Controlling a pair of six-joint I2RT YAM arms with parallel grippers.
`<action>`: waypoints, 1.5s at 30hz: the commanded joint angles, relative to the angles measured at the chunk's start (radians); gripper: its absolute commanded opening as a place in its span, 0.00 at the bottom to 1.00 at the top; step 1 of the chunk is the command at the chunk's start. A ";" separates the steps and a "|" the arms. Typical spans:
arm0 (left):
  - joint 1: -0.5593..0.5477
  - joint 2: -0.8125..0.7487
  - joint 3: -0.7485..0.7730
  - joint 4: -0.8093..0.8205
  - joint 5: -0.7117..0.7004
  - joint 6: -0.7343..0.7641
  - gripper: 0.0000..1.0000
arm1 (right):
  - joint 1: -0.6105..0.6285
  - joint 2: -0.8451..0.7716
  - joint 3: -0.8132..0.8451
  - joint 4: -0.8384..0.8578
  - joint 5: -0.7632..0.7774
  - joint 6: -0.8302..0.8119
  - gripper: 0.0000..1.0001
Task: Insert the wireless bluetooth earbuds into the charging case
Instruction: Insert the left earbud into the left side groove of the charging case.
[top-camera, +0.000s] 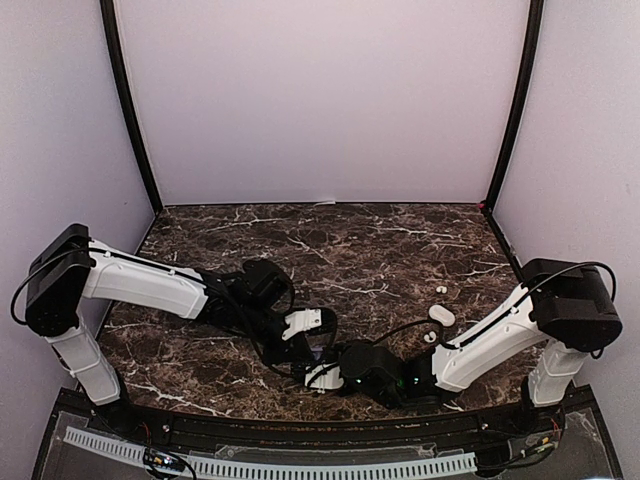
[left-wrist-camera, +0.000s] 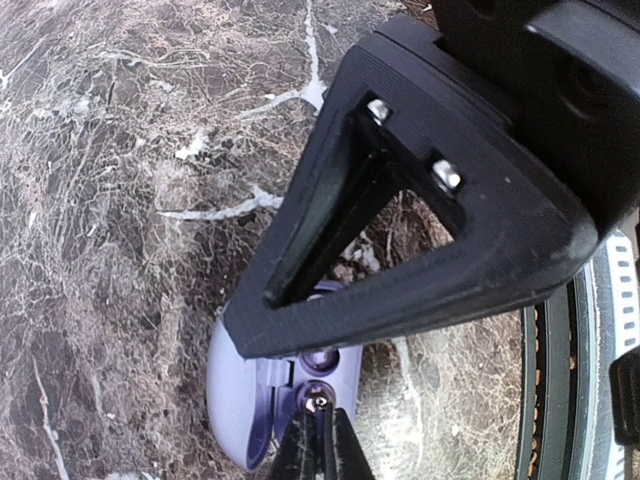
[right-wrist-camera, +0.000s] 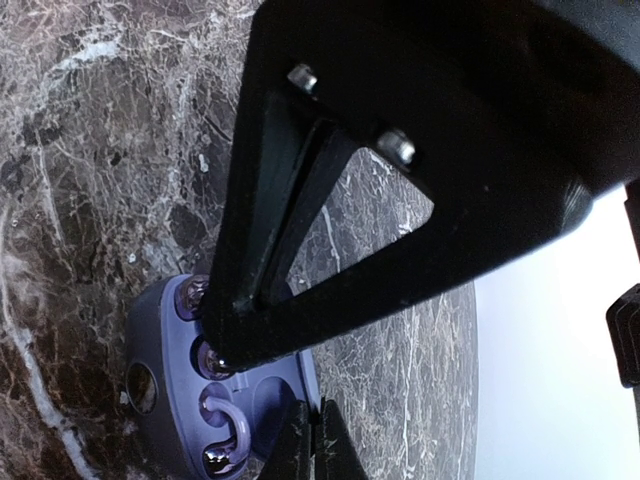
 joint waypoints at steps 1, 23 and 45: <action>-0.008 0.026 0.022 -0.077 0.005 0.005 0.00 | 0.007 0.011 0.026 0.055 0.026 0.005 0.00; -0.020 0.002 0.024 -0.018 0.008 -0.004 0.29 | 0.009 0.007 0.020 0.051 0.027 0.014 0.00; -0.017 -0.369 -0.212 0.192 -0.108 -0.174 0.46 | 0.009 0.001 0.004 0.076 0.031 0.019 0.00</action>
